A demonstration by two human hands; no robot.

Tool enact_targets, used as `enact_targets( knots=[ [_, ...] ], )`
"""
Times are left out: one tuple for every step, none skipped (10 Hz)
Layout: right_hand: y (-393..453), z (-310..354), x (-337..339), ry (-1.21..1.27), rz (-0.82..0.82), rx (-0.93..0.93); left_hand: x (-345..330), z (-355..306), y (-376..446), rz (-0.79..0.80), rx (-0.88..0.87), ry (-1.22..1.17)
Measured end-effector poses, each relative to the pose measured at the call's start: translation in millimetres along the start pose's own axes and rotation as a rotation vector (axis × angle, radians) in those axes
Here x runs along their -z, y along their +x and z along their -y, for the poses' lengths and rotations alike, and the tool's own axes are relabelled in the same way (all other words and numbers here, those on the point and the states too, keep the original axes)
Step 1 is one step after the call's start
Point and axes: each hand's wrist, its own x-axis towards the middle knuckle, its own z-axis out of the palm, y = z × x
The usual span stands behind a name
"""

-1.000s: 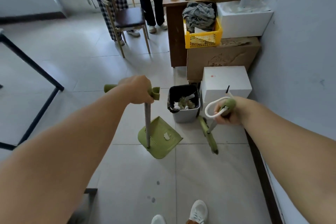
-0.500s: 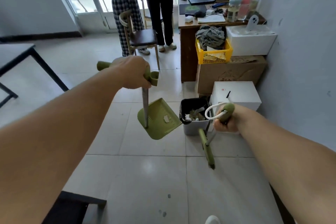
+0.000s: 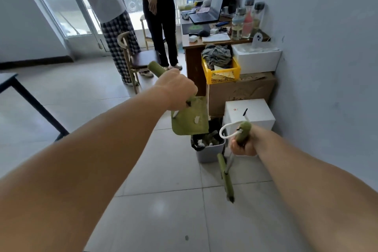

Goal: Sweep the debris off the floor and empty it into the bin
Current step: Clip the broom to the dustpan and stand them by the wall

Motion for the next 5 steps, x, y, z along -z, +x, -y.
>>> enact_targets(
  knots=[
    [-7.6, 4.4, 2.0, 0.053, -0.045, -0.032, -10.0, -12.0, 9.1, -0.009, -0.107, 0.122],
    [-9.1, 4.6, 6.7, 0.066, -0.015, -0.012, -23.5, -24.6, 8.7, -0.034, -0.240, 0.214],
    [-11.7, 12.9, 13.3, 0.034, 0.014, -0.199, -42.8, -42.0, 3.0, -0.037, -0.368, 0.289],
    [-13.4, 17.6, 16.1, 0.036, 0.026, -0.283, -58.3, -58.0, -2.8, 0.008, -0.413, 0.365],
    [-20.1, 15.2, 9.9, 0.074, 0.044, -0.282, -62.3, -62.7, -5.7, 0.019, -0.425, 0.396]
  ],
)
